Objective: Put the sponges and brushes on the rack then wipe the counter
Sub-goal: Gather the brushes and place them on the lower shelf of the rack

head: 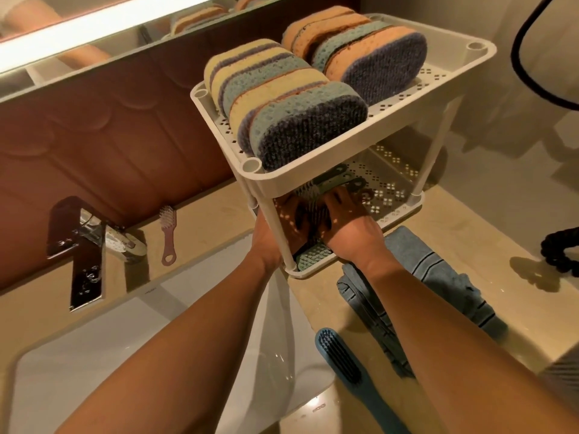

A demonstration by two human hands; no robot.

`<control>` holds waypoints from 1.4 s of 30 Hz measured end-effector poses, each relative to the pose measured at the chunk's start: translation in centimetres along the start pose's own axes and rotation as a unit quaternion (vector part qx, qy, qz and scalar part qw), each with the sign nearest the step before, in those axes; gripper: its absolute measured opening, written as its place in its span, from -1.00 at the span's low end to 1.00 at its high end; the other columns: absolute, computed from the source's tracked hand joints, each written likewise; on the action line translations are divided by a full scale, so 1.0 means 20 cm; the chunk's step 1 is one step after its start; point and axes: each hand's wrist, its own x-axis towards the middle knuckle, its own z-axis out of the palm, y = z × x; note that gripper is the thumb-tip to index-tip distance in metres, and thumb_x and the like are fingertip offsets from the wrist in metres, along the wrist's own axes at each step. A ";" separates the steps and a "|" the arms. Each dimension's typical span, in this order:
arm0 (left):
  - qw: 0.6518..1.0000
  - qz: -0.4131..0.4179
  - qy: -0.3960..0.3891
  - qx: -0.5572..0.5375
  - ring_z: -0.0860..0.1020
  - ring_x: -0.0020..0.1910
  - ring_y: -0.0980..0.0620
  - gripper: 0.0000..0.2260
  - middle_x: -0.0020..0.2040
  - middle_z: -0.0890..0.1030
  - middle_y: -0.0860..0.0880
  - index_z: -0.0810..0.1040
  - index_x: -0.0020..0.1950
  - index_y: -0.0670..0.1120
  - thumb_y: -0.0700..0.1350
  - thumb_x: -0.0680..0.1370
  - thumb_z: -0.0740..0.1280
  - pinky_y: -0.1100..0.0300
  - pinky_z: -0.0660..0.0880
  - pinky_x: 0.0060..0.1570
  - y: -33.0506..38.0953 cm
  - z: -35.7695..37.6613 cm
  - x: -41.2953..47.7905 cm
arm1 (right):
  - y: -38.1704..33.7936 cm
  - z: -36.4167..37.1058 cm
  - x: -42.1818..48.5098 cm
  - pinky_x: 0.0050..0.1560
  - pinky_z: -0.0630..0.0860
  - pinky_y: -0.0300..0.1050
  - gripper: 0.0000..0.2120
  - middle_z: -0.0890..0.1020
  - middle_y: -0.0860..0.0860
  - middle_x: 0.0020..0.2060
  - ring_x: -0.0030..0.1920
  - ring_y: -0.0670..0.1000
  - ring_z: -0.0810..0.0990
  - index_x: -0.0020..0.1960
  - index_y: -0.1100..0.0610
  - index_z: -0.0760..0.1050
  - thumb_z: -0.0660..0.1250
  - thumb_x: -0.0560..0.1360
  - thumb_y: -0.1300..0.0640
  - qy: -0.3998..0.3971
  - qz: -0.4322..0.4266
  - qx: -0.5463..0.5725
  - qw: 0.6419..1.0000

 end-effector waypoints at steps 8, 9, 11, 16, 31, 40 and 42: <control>1.000 0.001 0.004 -0.023 0.58 0.02 -0.15 -0.68 0.01 0.63 -0.12 0.60 0.03 -0.13 0.06 0.48 0.24 -0.01 0.54 0.06 0.03 -0.02 0.00 | 0.00 -0.02 0.00 0.01 0.55 0.09 -0.57 0.40 0.02 0.36 0.18 0.25 0.56 0.29 0.05 0.42 0.42 0.45 0.08 -0.006 0.012 0.029 0.999; 1.000 -0.004 0.005 -0.027 0.58 0.00 -0.14 -0.68 0.00 0.63 -0.11 0.59 0.02 -0.13 0.07 0.48 0.24 -0.01 0.54 0.04 0.03 -0.02 0.00 | 0.00 -0.02 0.00 0.01 0.54 0.08 -0.59 0.41 0.02 0.35 0.18 0.24 0.55 0.28 0.05 0.43 0.42 0.46 0.09 -0.006 0.010 0.032 0.999; 0.999 -0.004 0.009 -0.030 0.57 -0.05 -0.13 -0.71 -0.05 0.61 -0.11 0.57 -0.01 -0.13 0.07 0.48 0.25 0.00 0.54 -0.01 0.03 -0.02 0.00 | -0.01 -0.03 0.00 0.03 0.53 0.08 -0.59 0.42 0.02 0.35 0.19 0.23 0.55 0.28 0.05 0.44 0.41 0.46 0.11 -0.006 0.007 0.043 0.999; 0.999 -0.002 0.024 -0.032 0.56 -0.07 -0.14 -0.73 -0.07 0.61 -0.12 0.57 -0.02 -0.14 0.04 0.47 0.29 0.01 0.53 -0.03 0.03 -0.02 0.00 | -0.01 -0.04 0.00 0.10 0.54 0.07 -0.59 0.46 0.02 0.32 0.23 0.20 0.54 0.28 0.06 0.46 0.42 0.45 0.15 -0.006 0.005 0.060 0.998; 0.988 -0.094 -0.070 -0.105 0.55 0.21 -0.10 -0.64 0.19 0.59 -0.07 0.52 0.24 0.00 0.09 0.50 0.42 -0.06 0.53 0.22 -0.02 -0.12 -0.06 | -0.08 -0.13 -0.03 0.26 0.46 0.19 -0.62 0.56 0.21 0.20 0.22 0.28 0.51 0.22 0.23 0.54 0.38 0.43 0.12 0.006 -0.032 -0.013 0.999; 0.994 -0.031 -0.049 0.088 0.42 0.14 -0.03 -0.74 0.22 0.50 0.00 0.47 0.30 0.01 0.05 0.66 0.16 0.04 0.40 0.14 0.07 -0.39 -0.36 | -0.31 -0.32 -0.27 0.23 0.38 0.06 -0.79 0.59 0.11 -0.06 0.03 0.13 0.51 -0.04 0.09 0.51 0.15 0.61 0.04 -0.067 -0.004 -0.081 0.994; 0.993 -0.032 -0.059 0.102 0.41 0.21 -0.04 -0.72 0.27 0.50 -0.02 0.46 0.32 -0.02 0.03 0.66 0.15 0.03 0.38 0.20 0.10 -0.46 -0.45 | -0.33 -0.33 -0.35 0.23 0.37 0.05 -0.75 0.58 0.09 0.03 0.08 0.11 0.48 0.10 0.10 0.56 0.15 0.61 0.05 -0.031 -0.040 -0.079 0.996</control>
